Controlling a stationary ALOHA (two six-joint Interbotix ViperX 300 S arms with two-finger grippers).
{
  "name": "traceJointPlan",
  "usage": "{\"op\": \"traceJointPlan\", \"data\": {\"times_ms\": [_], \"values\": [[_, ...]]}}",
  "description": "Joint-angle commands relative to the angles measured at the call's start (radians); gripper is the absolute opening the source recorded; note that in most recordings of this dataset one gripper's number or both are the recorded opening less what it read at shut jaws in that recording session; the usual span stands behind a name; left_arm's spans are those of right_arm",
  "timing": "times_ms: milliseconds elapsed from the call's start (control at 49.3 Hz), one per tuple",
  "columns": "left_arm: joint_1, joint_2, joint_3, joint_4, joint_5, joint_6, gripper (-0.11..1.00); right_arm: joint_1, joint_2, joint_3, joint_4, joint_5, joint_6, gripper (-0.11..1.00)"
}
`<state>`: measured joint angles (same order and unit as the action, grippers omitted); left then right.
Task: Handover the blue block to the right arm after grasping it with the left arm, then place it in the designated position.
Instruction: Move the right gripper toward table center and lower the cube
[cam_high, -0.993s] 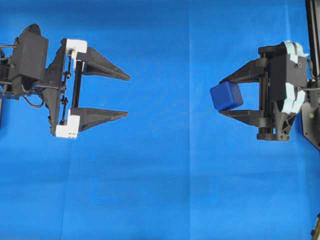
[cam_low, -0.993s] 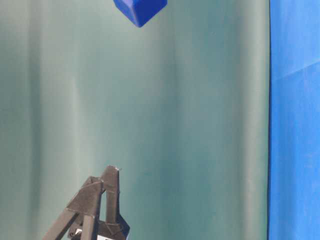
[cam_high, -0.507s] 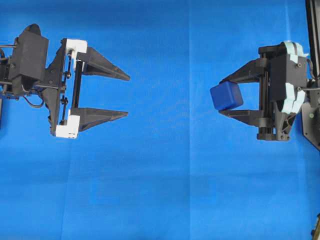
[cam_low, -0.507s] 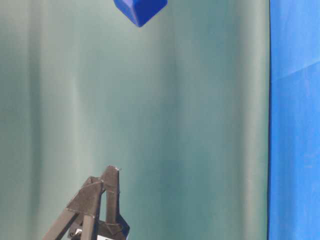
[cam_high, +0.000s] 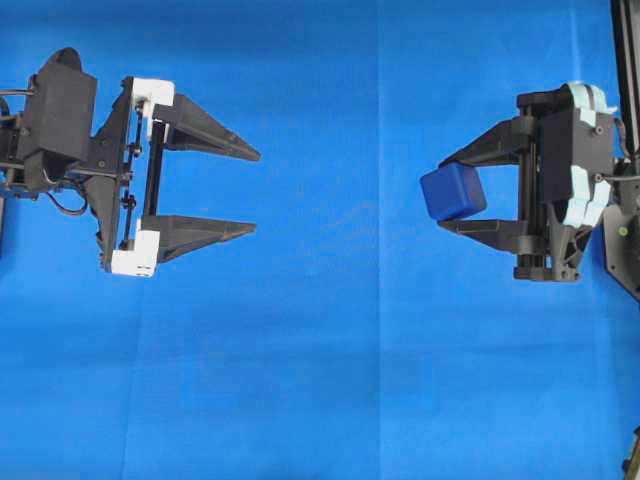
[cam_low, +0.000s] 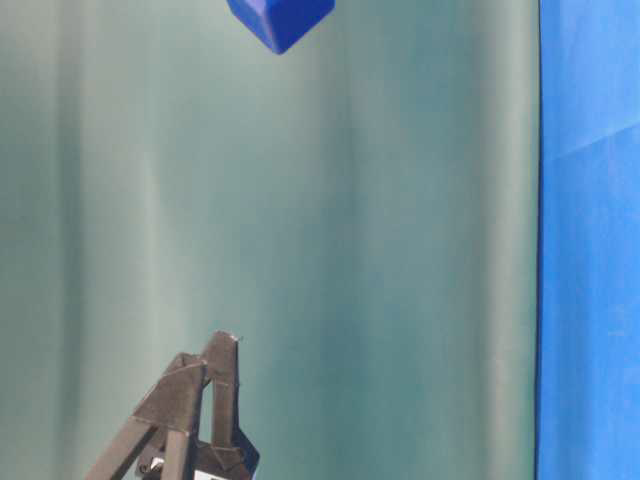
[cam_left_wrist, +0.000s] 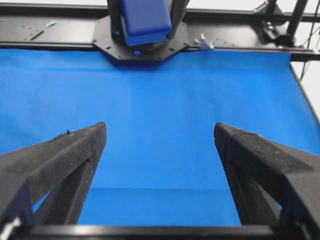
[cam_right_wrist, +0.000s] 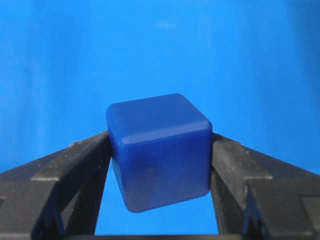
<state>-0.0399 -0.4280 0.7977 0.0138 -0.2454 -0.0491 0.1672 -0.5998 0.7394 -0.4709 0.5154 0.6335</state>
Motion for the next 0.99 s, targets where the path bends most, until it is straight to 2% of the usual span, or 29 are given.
{"op": "traceJointPlan", "data": {"times_ms": [0,324,588,811,973], "values": [[0.0,-0.014,-0.015,0.0,-0.009,0.0,0.93,0.002,0.005,-0.028,-0.003,-0.023,0.0,0.5],[0.0,-0.014,-0.014,0.002,-0.009,0.0,0.93,-0.018,0.167,-0.025,-0.003,-0.176,0.002,0.5],[0.0,-0.012,-0.017,0.0,-0.009,-0.002,0.93,-0.057,0.359,-0.032,0.002,-0.362,0.005,0.5],[0.0,-0.014,-0.015,0.0,-0.009,-0.002,0.93,-0.097,0.505,-0.041,0.031,-0.514,0.005,0.5],[0.002,-0.011,-0.017,0.0,-0.009,-0.002,0.93,-0.117,0.6,-0.061,0.034,-0.588,0.005,0.5]]}}
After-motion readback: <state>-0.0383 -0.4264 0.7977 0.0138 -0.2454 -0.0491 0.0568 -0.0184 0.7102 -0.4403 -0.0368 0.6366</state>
